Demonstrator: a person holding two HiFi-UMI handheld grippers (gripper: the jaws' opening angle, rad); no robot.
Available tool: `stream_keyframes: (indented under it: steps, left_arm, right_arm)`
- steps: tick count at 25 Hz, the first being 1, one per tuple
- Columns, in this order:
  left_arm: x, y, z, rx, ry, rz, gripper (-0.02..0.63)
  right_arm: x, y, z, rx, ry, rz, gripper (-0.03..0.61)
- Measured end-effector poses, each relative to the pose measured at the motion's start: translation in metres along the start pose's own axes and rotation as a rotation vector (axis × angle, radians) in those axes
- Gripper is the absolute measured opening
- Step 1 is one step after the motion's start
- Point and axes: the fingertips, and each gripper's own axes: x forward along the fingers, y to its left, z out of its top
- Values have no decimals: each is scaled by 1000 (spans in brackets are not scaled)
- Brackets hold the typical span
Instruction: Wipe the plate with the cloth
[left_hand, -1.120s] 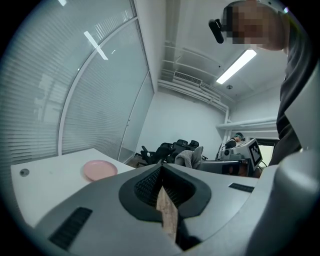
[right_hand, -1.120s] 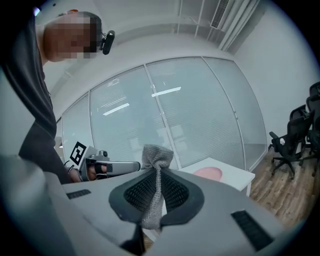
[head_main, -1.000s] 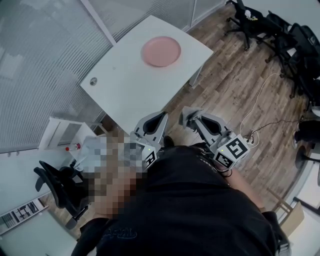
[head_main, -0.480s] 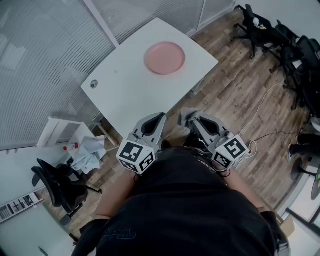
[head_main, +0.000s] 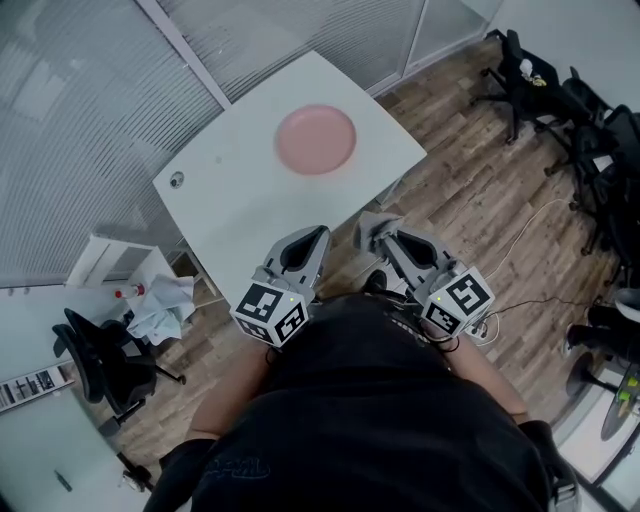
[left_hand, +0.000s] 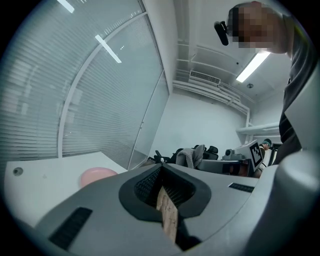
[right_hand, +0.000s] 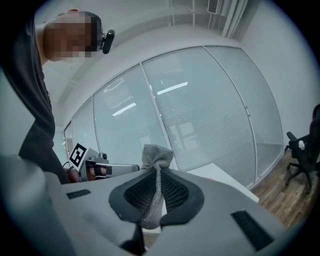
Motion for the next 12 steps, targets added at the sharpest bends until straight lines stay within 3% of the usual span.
stream_keyframes:
  steps: [12]
  left_arm:
    - [67, -32, -6, -74, -18, 72, 15]
  right_arm:
    - [-36, -76, 8, 13, 39, 61, 35]
